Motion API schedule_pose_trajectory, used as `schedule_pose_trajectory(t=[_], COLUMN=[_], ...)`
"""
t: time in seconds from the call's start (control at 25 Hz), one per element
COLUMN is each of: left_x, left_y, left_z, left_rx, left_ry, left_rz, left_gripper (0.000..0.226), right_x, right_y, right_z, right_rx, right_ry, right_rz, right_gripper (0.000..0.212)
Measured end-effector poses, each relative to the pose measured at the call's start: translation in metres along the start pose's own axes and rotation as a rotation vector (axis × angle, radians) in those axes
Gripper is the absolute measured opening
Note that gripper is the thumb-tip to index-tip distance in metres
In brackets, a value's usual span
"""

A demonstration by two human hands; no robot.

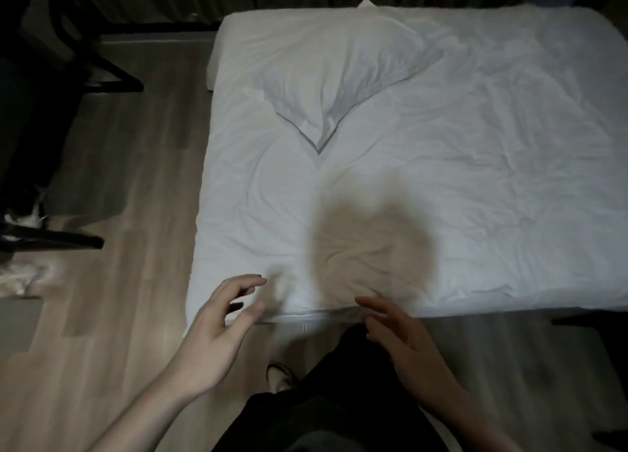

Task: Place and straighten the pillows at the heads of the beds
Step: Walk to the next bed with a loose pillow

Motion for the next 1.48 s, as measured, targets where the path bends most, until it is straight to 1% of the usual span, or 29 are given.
schedule_pose_trajectory(t=[0.12, 0.16, 0.24, 0.28, 0.36, 0.44, 0.52, 0.64, 0.72, 0.8, 0.92, 1.0, 1.12, 1.24, 1.32, 1.48], left_x=[0.024, 0.030, 0.038, 0.043, 0.048, 0.049, 0.050, 0.069, 0.092, 0.111, 0.133, 0.137, 0.146, 0.166, 0.170, 0.157], left_y=[0.008, 0.010, 0.010, 0.006, -0.009, -0.017, -0.024, -0.022, -0.026, -0.034, -0.061, -0.079, -0.089, -0.077, -0.070, -0.082], left_z=[-0.037, -0.044, -0.054, -0.062, -0.082, -0.112, -0.140, -0.183, -0.207, -0.235, -0.289, -0.328, -0.360, -0.370, -0.369, -0.382], left_rx=[0.046, 0.062, 0.099, 0.106, 0.098, 0.106, 0.114, 0.136, 0.137, 0.126, 0.144, 0.144, 0.180, 0.201, 0.223, 0.252], left_ry=[-0.070, -0.088, -0.095, -0.079, -0.069, -0.037, -0.023, -0.032, -0.089, -0.183, -0.309, -0.374, -0.460, -0.513, -0.527, -0.509], left_rz=[0.038, 0.049, 0.062, 0.061, 0.021, 0.009, -0.015, 0.043, 0.054, 0.092, 0.122, 0.094, 0.113, 0.188, 0.240, 0.245], left_gripper=[0.033, 0.033, 0.031, 0.034, 0.036, 0.035, 0.032, 0.032, 0.034, 0.034, 0.047, 0.043, 0.040, 0.039, 0.038, 0.036], right_x=[-0.016, -0.013, 0.008, 0.026, 0.058, 0.084, 0.100, 0.115, 0.123, 0.129, 0.131, 0.126, 0.107, 0.097, 0.098, 0.132], right_y=[0.012, 0.013, 0.007, 0.001, -0.016, -0.043, -0.067, -0.093, -0.095, -0.095, -0.093, -0.100, -0.102, -0.100, -0.099, -0.098], right_z=[0.019, 0.028, 0.049, 0.057, 0.075, 0.094, 0.109, 0.129, 0.150, 0.186, 0.257, 0.311, 0.363, 0.390, 0.398, 0.409], right_rx=[0.063, 0.083, 0.112, 0.106, 0.108, 0.109, 0.115, 0.115, 0.141, 0.183, 0.218, 0.268, 0.329, 0.355, 0.372, 0.368], right_ry=[0.140, 0.159, 0.145, 0.130, 0.125, 0.101, 0.089, 0.163, 0.218, 0.278, 0.393, 0.432, 0.531, 0.622, 0.651, 0.568], right_rz=[0.067, 0.084, 0.102, 0.090, 0.065, 0.003, -0.050, -0.090, -0.062, -0.024, 0.060, 0.084, 0.121, 0.113, 0.101, 0.109], right_gripper=[0.042, 0.046, 0.052, 0.050, 0.041, 0.033, 0.031, 0.034, 0.037, 0.036, 0.034, 0.036, 0.036, 0.032, 0.031, 0.029])
Point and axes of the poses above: each hand's wrist, its own x-axis towards the middle knuckle, its own z-axis out of the palm, y = z × x, the point moved 9 cm from there along x, towards the middle knuckle, and after that the axes turned 4 degrees about -y, right-handed, at the moved point
